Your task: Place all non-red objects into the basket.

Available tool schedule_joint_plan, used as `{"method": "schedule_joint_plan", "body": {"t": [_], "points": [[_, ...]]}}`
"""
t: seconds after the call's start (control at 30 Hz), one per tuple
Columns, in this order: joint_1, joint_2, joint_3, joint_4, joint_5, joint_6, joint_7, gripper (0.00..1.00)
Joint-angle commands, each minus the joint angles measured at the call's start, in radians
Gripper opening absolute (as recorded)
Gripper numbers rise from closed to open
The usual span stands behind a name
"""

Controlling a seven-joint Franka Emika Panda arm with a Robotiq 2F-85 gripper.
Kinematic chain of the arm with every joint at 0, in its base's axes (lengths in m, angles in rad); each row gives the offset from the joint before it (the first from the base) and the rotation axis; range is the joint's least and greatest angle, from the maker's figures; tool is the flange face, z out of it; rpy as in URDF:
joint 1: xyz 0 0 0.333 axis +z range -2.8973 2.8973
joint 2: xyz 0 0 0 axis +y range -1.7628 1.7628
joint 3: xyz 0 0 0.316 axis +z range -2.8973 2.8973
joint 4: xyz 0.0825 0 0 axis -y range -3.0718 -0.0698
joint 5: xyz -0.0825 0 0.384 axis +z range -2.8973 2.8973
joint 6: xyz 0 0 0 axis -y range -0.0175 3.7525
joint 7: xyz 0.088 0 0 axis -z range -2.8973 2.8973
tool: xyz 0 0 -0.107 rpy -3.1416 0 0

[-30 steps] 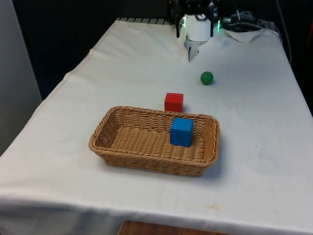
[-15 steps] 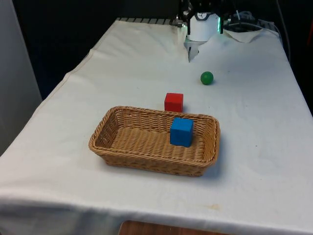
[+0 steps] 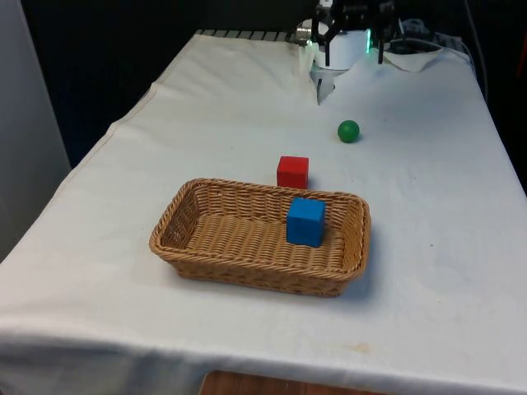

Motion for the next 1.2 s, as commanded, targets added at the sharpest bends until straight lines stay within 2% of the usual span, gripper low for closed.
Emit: {"method": "schedule_joint_plan", "body": {"t": [0.0,0.2,0.23,0.3,0.4,0.5,0.53,0.57,0.7,0.8,0.83,0.87,1.07,1.13,1.17], "points": [[-0.003,-0.005,0.002,-0.027,-0.009,0.034,0.002,1.00],[-0.003,0.001,0.002,-0.085,-0.009,0.102,-0.012,1.00],[0.000,0.000,0.000,-0.075,0.000,0.082,-0.016,1.00],[-0.002,0.007,0.002,-0.107,-0.008,0.133,-0.018,1.00],[0.001,0.022,0.000,-0.118,-0.001,0.164,-0.027,1.00],[0.003,0.047,0.000,-0.123,0.006,0.198,-0.031,1.00],[0.000,0.045,0.000,-0.121,0.000,0.186,-0.029,1.00],[0.004,0.055,0.001,-0.121,0.008,0.206,-0.031,1.00],[0.007,0.084,0.003,-0.119,0.013,0.236,-0.033,1.00],[0.006,0.107,0.005,-0.123,0.016,0.267,-0.035,1.00],[0.001,0.108,0.005,-0.119,0.002,0.255,-0.029,1.00],[0.006,0.113,0.005,-0.124,0.016,0.275,-0.036,1.00],[0.008,0.154,0.006,-0.130,0.023,0.329,-0.040,1.00],[0.008,0.166,0.007,-0.131,0.026,0.344,-0.042,1.00],[0.001,0.166,0.006,-0.123,0.003,0.324,-0.029,1.00]]}}
